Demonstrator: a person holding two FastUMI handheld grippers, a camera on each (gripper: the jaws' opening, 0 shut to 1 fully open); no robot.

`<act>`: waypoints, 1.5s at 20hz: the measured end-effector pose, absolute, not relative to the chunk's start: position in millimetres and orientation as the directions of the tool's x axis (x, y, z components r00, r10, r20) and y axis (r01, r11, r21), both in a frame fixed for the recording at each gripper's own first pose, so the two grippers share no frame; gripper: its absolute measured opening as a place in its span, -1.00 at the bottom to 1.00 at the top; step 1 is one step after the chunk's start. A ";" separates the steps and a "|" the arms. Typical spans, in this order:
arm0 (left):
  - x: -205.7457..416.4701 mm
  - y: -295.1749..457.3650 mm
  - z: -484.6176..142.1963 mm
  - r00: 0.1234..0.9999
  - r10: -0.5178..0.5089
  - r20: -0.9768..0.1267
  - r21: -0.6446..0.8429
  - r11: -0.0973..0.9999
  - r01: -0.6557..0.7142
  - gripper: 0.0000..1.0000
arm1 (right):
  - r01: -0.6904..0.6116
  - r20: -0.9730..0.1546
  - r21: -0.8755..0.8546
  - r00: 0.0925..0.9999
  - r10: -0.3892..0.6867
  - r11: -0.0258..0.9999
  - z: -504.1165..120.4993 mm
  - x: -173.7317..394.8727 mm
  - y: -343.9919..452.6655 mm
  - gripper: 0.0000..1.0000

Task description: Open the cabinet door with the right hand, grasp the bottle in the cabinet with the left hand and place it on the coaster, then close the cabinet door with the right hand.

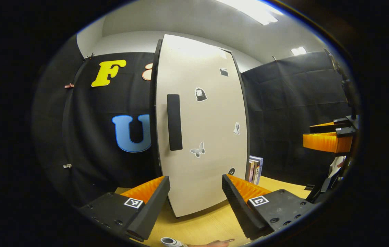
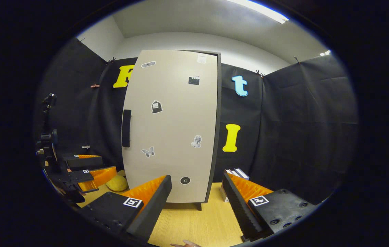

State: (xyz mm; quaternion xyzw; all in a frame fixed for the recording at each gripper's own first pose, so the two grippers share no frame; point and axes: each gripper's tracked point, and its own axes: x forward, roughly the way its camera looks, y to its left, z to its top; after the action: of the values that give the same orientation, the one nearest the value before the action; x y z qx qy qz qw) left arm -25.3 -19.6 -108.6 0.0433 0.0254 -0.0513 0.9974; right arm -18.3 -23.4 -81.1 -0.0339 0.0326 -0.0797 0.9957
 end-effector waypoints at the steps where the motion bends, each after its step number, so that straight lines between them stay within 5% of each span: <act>1: -25.9 -20.1 -108.0 0.993 -0.100 -0.055 0.088 0.991 0.105 0.92 | 0.156 -0.058 -0.072 0.985 -0.160 0.985 -80.2 -18.9 -23.0 0.94; 30: -28.9 -16.8 -105.0 0.994 -0.093 -0.057 0.095 0.991 0.098 0.92 | 0.110 -0.074 -0.107 0.990 -0.118 0.988 -84.2 -17.6 -2.4 0.94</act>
State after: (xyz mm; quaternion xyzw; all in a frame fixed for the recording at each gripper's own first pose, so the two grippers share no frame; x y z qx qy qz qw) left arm -28.9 -16.8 -105.0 0.0488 0.0261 -0.0477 0.9973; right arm -17.6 -2.4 -84.2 -0.0515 0.0402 -0.0571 0.9962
